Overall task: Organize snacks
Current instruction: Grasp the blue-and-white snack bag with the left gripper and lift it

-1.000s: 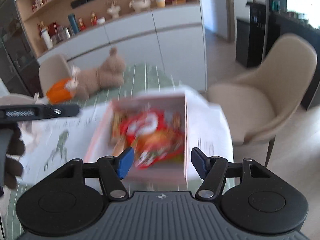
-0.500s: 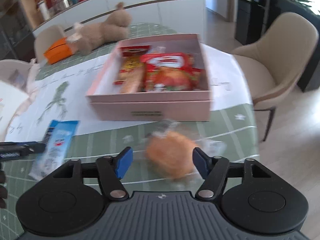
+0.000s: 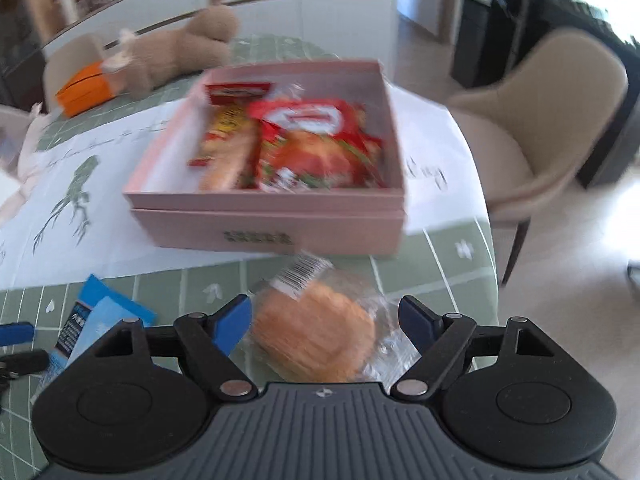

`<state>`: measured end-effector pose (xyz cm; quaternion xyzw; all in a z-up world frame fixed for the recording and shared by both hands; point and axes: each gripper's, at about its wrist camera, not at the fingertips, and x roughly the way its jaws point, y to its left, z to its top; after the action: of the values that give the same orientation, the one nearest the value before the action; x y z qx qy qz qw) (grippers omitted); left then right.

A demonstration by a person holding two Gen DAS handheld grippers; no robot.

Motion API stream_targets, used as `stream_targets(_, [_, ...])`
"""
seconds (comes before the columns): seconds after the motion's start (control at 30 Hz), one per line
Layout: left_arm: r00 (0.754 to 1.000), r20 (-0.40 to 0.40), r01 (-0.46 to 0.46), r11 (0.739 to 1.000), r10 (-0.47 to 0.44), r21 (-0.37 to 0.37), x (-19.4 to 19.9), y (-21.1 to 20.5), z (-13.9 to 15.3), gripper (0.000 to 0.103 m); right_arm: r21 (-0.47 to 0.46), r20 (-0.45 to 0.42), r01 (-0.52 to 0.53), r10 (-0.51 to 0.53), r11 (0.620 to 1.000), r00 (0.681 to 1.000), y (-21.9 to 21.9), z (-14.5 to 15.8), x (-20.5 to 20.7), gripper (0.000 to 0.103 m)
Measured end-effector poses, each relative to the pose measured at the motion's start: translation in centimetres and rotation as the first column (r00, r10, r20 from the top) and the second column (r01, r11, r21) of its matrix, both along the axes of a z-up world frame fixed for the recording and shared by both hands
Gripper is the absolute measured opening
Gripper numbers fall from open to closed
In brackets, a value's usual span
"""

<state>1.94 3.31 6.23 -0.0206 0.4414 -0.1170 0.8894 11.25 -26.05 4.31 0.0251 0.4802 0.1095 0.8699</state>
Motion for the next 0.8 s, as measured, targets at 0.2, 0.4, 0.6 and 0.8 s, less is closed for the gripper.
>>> stream_targets(0.2, [0.996, -0.043, 0.077, 0.994, -0.074, 0.072, 0.2, -3.6, -1.0, 0.042, 0.106, -0.033, -0.069, 0.073, 0.992, 0.997, 0.6, -0.9, -3.2, 0.081])
stream_targets(0.4, [0.99, -0.082, 0.125, 0.979, -0.113, 0.163, 0.2, -5.9, -2.4, 0.043, 0.124, -0.026, -0.047, 0.051, 0.991, 0.998, 0.3, -0.6, -6.1, 0.081])
stream_targets(0.6, [0.971, -0.099, 0.238, 0.929, -0.218, 0.283, -0.4, -8.8, -3.4, 0.08, 0.109, 0.012, 0.044, -0.046, 0.993, 0.999, -1.7, 0.0, -7.5, 0.081])
stream_targets(0.8, [0.99, -0.039, 0.138, 0.961, -0.132, 0.239, -0.4, -7.7, -2.4, 0.078, 0.111, 0.004, 0.093, -0.094, 0.989, 0.996, -3.1, -0.4, -7.9, 0.081])
